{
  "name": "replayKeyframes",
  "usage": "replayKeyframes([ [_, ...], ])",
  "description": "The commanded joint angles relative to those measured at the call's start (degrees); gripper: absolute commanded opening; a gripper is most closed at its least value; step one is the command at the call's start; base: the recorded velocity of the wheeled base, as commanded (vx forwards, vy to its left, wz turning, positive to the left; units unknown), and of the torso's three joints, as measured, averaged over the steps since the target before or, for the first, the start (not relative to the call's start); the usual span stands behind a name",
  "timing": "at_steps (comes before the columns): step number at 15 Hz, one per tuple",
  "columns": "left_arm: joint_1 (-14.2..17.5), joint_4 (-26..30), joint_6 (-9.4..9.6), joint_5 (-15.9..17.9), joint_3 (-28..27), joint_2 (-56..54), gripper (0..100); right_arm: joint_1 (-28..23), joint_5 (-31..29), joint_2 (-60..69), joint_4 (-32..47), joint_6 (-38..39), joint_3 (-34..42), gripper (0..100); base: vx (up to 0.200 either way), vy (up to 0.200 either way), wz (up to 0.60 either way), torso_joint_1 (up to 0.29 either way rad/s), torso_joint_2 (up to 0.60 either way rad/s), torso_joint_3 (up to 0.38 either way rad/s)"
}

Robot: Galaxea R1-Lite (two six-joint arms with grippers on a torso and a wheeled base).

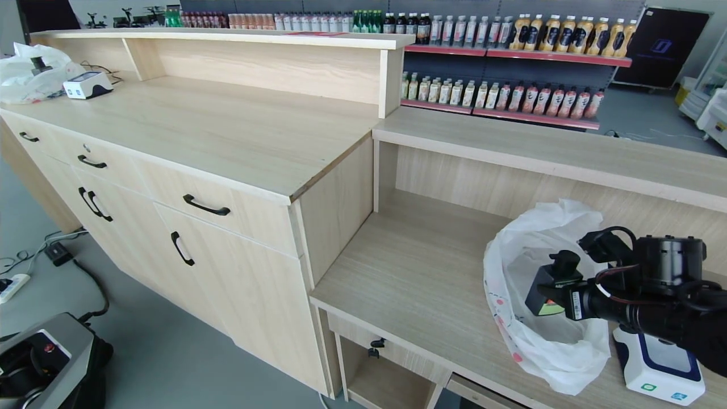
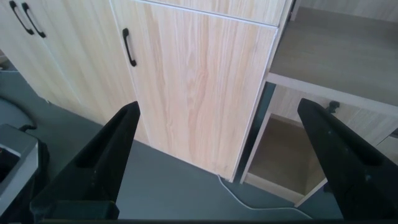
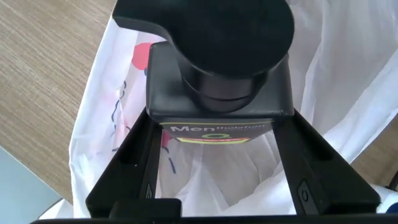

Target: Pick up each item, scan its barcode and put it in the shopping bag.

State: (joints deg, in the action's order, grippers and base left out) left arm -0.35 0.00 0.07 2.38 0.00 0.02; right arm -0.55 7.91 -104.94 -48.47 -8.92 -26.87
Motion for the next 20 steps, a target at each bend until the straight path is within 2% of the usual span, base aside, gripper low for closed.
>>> replayKeyframes([
  [1,0.0,0.0,0.01,0.0,0.0,0.06,100,0.46,1.14,-4.14,-2.59,-0.04,0.76,0,0.0,0.0,0.0,0.0,0.0,0.0],
  [7,0.0,0.0,0.01,0.0,0.0,0.06,100,1.25,4.39,-8.53,-6.99,-0.31,0.94,0,0.0,0.0,0.0,0.0,0.0,0.0],
  [17,0.0,0.0,0.01,0.0,0.0,0.06,100,2.22,4.48,-10.11,-8.31,-0.48,1.56,0,0.0,0.0,0.0,0.0,0.0,0.0],
  [18,0.0,0.0,0.01,0.0,0.0,0.06,100,2.13,4.48,-9.32,-8.31,-0.39,1.56,100,0.0,0.0,0.0,0.0,0.0,0.0],
  [20,0.0,0.0,0.01,0.0,0.0,0.06,100,2.13,4.48,-5.89,-7.08,-0.31,1.38,100,0.0,0.0,0.0,0.0,0.0,0.0],
])
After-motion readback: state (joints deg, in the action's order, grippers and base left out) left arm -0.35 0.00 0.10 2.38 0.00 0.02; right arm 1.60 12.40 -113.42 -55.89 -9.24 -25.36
